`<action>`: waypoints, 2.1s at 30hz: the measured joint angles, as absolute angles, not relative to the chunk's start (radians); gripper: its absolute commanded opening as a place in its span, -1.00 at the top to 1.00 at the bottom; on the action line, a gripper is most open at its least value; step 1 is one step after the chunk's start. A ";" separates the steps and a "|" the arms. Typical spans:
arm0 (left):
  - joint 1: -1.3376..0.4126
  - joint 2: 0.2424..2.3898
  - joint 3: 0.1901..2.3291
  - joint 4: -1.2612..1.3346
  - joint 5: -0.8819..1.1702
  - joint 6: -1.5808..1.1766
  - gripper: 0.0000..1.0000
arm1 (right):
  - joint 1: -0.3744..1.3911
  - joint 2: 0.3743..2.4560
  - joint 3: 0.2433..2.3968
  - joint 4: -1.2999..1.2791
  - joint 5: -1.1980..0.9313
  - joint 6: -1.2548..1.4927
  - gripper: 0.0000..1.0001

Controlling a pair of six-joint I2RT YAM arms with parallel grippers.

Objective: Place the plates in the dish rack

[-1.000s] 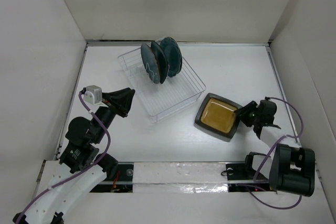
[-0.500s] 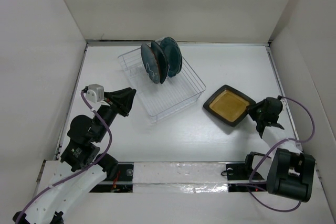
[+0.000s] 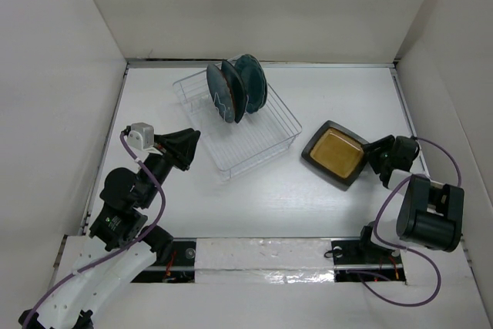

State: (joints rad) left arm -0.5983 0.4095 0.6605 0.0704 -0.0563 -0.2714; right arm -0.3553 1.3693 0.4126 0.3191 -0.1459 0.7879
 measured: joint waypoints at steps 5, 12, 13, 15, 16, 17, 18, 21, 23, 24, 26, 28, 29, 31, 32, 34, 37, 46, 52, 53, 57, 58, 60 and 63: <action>-0.598 0.410 0.661 0.070 -0.056 -0.271 0.57 | -0.379 1.369 0.384 0.363 -0.236 0.795 -0.26; -0.598 0.410 0.661 0.070 -0.056 -0.271 0.57 | -0.410 1.383 0.349 0.417 -0.350 0.805 -0.14; -0.598 0.410 0.661 0.070 -0.056 -0.271 0.57 | -0.413 1.383 0.349 0.417 -0.361 0.805 -0.11; -0.598 0.410 0.661 0.070 -0.056 -0.271 0.57 | -0.414 1.383 0.348 0.413 -0.378 0.800 0.03; -0.598 0.410 0.661 0.070 -0.056 -0.271 0.57 | -0.414 1.383 0.344 0.407 -0.385 0.797 0.10; -0.598 0.410 0.661 0.070 -0.056 -0.271 0.57 | -0.416 1.383 0.342 0.401 -0.393 0.794 0.22; -0.598 0.410 0.661 0.070 -0.056 -0.271 0.57 | -0.416 1.383 0.340 0.396 -0.397 0.788 0.33; -0.598 0.410 0.661 0.070 -0.058 -0.271 0.57 | -0.418 1.398 0.334 0.390 -0.402 0.780 0.59; -0.598 0.410 0.661 0.071 -0.061 -0.271 0.57 | -0.421 1.434 0.335 0.424 -0.421 0.783 0.72; -0.598 0.411 0.661 0.070 -0.062 -0.271 0.57 | -0.421 1.451 0.338 0.439 -0.432 0.791 0.79; -0.598 0.417 0.661 0.070 -0.062 -0.271 0.57 | -0.420 1.481 0.341 0.485 -0.451 0.804 0.93; -0.598 0.424 0.661 0.070 -0.064 -0.271 0.57 | -0.419 1.478 0.320 0.527 -0.450 0.831 1.00; -0.598 0.427 0.661 0.070 -0.065 -0.271 0.57 | -0.419 1.462 0.301 0.537 -0.444 0.845 1.00; -0.598 0.435 0.661 0.070 -0.068 -0.271 0.57 | -0.416 1.402 0.263 0.533 -0.421 0.870 1.00; -0.598 0.438 0.661 0.070 -0.069 -0.271 0.57 | -0.413 1.358 0.249 0.517 -0.405 0.879 1.00; -0.598 0.446 0.661 0.070 -0.075 -0.271 0.57 | -0.406 1.248 0.233 0.481 -0.369 0.892 1.00; -0.598 0.456 0.661 0.070 -0.083 -0.271 0.58 | -0.394 1.049 0.234 0.413 -0.305 0.892 1.00; -0.598 0.476 0.661 0.070 -0.093 -0.270 0.57 | -0.367 0.783 0.365 0.165 -0.203 0.854 1.00; -0.598 0.476 0.661 0.070 -0.095 -0.266 0.58 | -0.358 0.760 0.525 0.078 -0.212 0.834 1.00; -0.598 0.476 0.661 0.070 -0.095 -0.266 0.58 | -0.348 0.760 0.558 0.074 -0.215 0.826 1.00; -0.598 0.476 0.661 0.070 -0.094 -0.266 0.57 | -0.255 0.793 0.709 0.076 -0.220 0.800 1.00; -0.598 0.476 0.661 0.070 -0.094 -0.266 0.57 | -0.213 0.805 0.744 0.087 -0.219 0.797 1.00; -0.598 0.476 0.661 0.070 -0.094 -0.266 0.58 | -0.113 0.836 0.802 0.111 -0.209 0.788 1.00; -0.598 0.470 0.661 0.070 -0.094 -0.266 0.58 | 0.076 0.904 0.881 0.144 -0.170 0.761 1.00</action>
State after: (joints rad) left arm -0.5983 0.4698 0.6605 0.0704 -0.0940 -0.2665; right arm 0.0761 0.9039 0.8810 0.1444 -0.1696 0.7612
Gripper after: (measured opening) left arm 0.211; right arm 0.163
